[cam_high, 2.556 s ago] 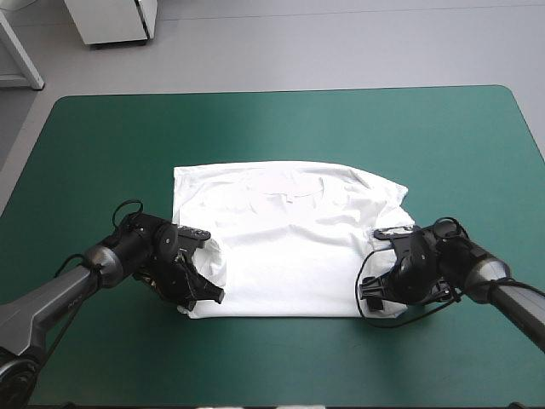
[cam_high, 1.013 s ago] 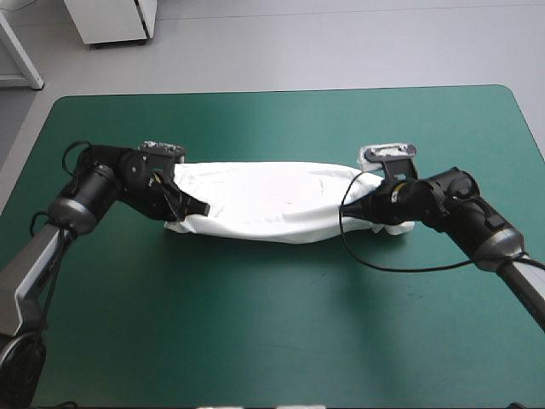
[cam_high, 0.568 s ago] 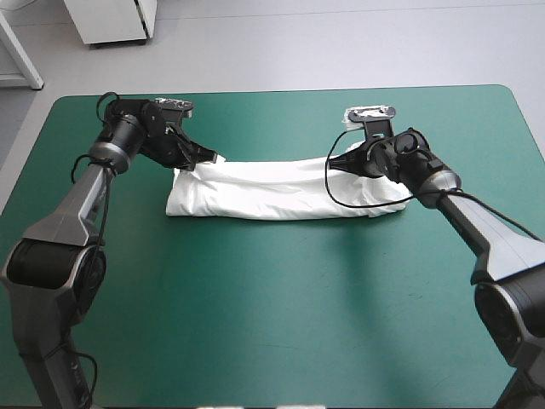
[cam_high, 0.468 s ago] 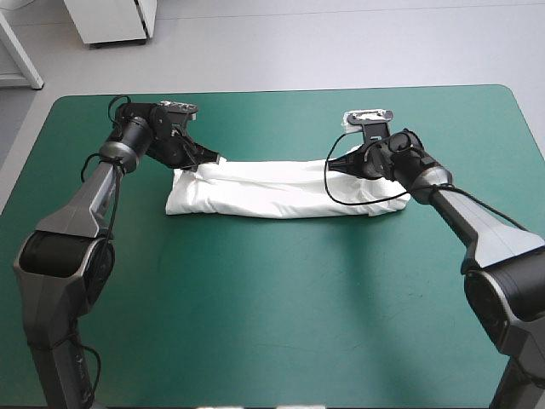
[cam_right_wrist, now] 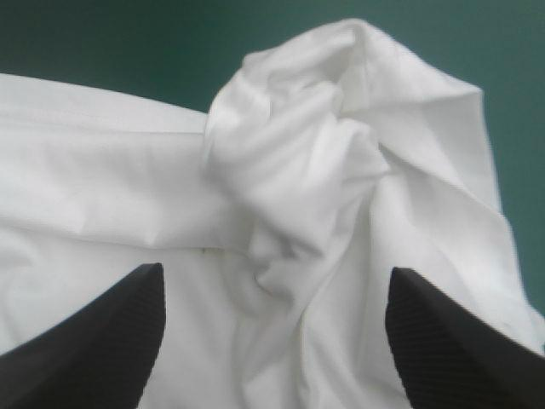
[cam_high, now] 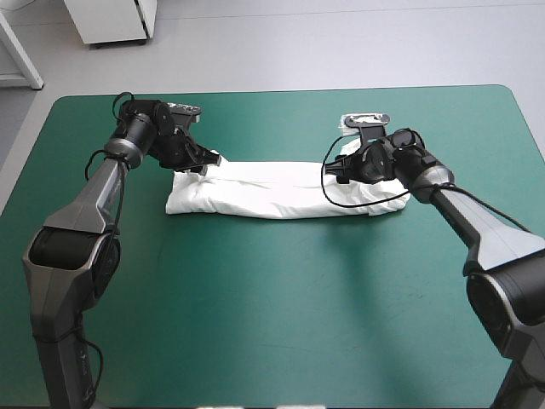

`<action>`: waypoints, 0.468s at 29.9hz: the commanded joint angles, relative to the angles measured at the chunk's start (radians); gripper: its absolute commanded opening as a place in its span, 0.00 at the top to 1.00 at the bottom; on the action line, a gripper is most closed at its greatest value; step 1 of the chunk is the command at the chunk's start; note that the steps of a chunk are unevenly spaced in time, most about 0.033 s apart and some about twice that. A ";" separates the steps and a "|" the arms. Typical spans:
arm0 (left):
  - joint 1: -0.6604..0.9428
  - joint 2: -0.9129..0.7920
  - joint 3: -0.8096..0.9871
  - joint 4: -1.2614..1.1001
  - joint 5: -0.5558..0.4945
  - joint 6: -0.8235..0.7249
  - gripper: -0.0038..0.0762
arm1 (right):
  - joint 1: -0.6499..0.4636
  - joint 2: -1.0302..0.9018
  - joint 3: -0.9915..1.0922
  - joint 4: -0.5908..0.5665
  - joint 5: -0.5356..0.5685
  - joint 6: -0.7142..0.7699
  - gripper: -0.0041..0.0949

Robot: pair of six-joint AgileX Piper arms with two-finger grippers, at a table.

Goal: Fold the cloth

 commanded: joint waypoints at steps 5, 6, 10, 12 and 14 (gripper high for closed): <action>0.000 -0.129 -0.211 0.051 0.147 -0.023 0.40 | -0.005 -0.225 -0.034 -0.186 0.023 0.045 0.21; -0.002 -0.141 -0.215 0.032 0.147 -0.027 0.41 | -0.005 -0.239 -0.034 -0.210 0.042 0.050 0.21; -0.004 -0.161 -0.216 -0.133 0.147 -0.040 0.55 | -0.054 -0.274 -0.034 -0.218 0.146 0.046 0.21; -0.017 -0.159 -0.211 -0.190 0.147 -0.040 0.68 | -0.095 -0.274 -0.034 -0.204 0.185 0.040 0.21; -0.046 -0.157 -0.193 -0.206 0.144 -0.040 0.81 | -0.147 -0.272 -0.034 -0.141 0.220 -0.002 0.21</action>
